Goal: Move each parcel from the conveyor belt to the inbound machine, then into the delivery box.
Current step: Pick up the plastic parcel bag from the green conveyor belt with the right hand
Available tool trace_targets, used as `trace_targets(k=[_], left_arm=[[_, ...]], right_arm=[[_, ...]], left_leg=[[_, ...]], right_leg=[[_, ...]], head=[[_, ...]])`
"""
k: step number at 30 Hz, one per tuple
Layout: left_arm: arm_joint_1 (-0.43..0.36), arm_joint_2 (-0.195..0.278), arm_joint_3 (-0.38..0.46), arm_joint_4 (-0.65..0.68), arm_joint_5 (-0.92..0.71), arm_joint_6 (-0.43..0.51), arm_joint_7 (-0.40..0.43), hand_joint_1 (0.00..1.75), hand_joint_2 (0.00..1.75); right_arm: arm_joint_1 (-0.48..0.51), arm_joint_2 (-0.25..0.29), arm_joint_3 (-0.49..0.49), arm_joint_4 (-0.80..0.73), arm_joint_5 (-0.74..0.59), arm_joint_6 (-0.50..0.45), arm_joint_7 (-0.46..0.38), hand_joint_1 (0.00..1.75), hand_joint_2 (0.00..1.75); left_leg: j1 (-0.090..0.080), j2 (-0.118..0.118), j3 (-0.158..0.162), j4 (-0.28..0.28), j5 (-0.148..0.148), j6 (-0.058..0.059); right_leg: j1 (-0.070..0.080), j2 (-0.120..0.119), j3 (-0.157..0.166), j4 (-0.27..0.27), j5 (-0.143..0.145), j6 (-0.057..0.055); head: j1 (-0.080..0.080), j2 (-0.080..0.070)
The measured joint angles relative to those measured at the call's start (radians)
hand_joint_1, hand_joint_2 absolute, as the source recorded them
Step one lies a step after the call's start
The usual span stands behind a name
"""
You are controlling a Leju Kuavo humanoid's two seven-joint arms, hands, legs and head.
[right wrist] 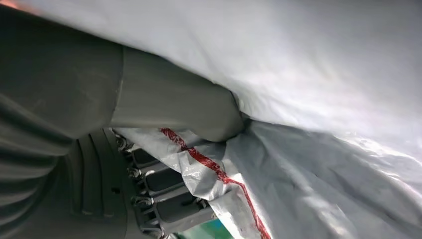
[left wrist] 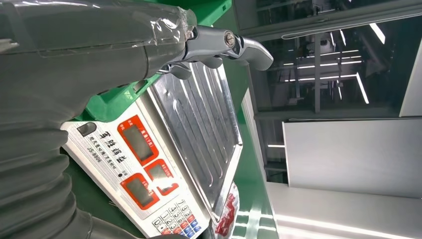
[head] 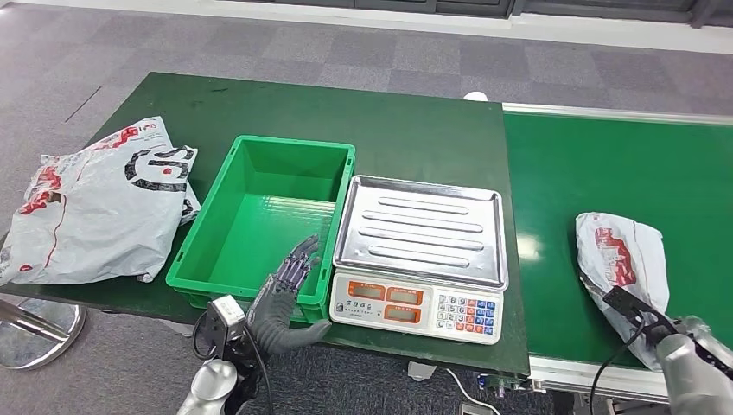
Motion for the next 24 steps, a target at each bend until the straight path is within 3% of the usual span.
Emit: trace_targets(k=[8,12,16,24], left_arm=[[0.009,0.0,0.017,-0.021,0.009,0.0,0.004,0.0,1.75],[0.015,0.0,0.023,-0.029,0.009,0.001,0.0,0.0,1.75],[0.016,0.0,0.026,-0.03,0.008,-0.001,-0.013,0.0,1.75],[0.015,0.0,0.026,-0.03,0.003,-0.002,-0.018,0.0,1.75]], right_arm=[[-0.037,0.029,0.046,-0.071,-0.054,-0.169,-0.065,1.75,1.75],[-0.036,0.056,0.053,-0.149,-0.117,-0.305,-0.156,1.75,1.75],[0.003,0.095,0.066,-0.323,-0.194,-0.413,-0.251,1.75,1.75],[0.057,0.14,0.082,-0.53,-0.229,-0.436,-0.279,1.75,1.75]], left_leg=[[0.0,-0.001,-0.001,0.0,0.0,0.0],[0.0,-0.002,-0.002,0.0,0.0,0.0],[0.0,-0.004,-0.002,0.0,0.0,0.0],[0.0,-0.004,-0.002,0.0,0.0,0.0]], right_leg=[[0.0,-0.002,0.0,0.0,0.0,0.0],[0.0,-0.003,-0.001,0.0,0.0,0.0],[0.0,-0.005,-0.001,0.0,-0.001,0.001],[0.0,-0.005,-0.001,0.0,-0.002,0.001]], head=[[0.0,0.0],[0.0,0.0],[0.0,0.0],[0.0,0.0]])
